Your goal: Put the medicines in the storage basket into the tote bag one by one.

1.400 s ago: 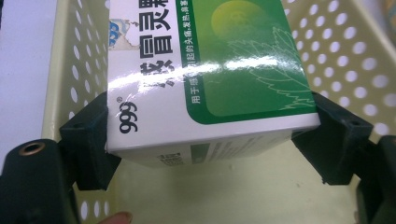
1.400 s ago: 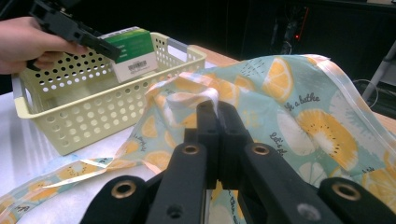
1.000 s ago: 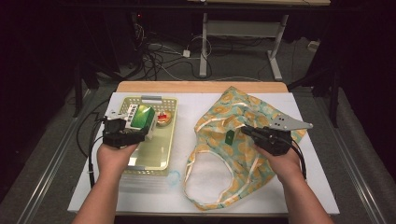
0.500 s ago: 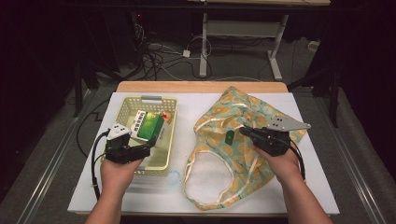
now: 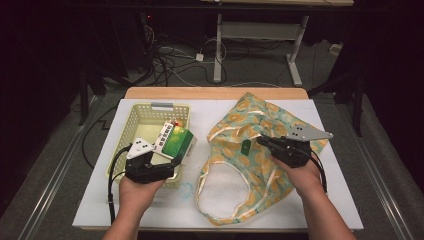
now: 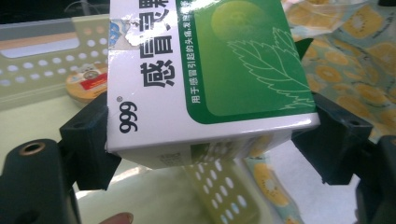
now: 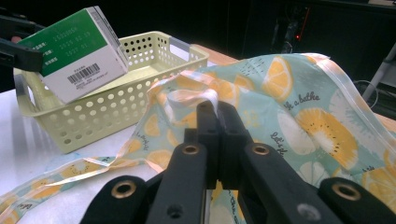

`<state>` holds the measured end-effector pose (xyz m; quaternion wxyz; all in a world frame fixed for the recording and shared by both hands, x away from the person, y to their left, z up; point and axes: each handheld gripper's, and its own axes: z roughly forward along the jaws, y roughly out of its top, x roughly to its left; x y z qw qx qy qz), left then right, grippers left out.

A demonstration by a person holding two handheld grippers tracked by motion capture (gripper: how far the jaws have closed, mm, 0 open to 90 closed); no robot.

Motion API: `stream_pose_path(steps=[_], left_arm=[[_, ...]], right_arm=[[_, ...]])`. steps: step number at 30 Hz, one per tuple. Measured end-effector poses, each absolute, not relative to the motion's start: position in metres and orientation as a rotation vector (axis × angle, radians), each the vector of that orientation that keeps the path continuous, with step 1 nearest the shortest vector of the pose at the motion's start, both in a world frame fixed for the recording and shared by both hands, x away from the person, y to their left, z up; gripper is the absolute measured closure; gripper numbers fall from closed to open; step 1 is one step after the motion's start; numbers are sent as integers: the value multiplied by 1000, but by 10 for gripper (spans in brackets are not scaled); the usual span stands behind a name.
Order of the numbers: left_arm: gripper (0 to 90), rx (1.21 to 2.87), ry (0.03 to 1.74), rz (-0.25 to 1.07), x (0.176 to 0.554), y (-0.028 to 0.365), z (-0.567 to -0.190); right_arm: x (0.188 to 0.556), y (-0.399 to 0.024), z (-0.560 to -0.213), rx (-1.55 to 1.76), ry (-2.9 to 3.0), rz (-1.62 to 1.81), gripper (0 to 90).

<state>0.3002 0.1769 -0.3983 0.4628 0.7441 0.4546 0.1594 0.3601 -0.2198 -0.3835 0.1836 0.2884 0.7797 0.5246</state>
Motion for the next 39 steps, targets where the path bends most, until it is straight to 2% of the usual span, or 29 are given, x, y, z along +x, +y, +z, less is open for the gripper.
stream_pose_path(steps=[17, 27, 39], left_arm=[[164, 1876, 965, 326, 289, 134, -392], [164, 1961, 861, 269, 281, 99, -401], [163, 2077, 795, 230, 294, 57, -417]], right_arm=[[360, -221, -382, 807, 2195, 1482, 900], [359, -221, -382, 812, 2190, 1488, 900], [359, -222, -380, 808, 2185, 1493, 900]])
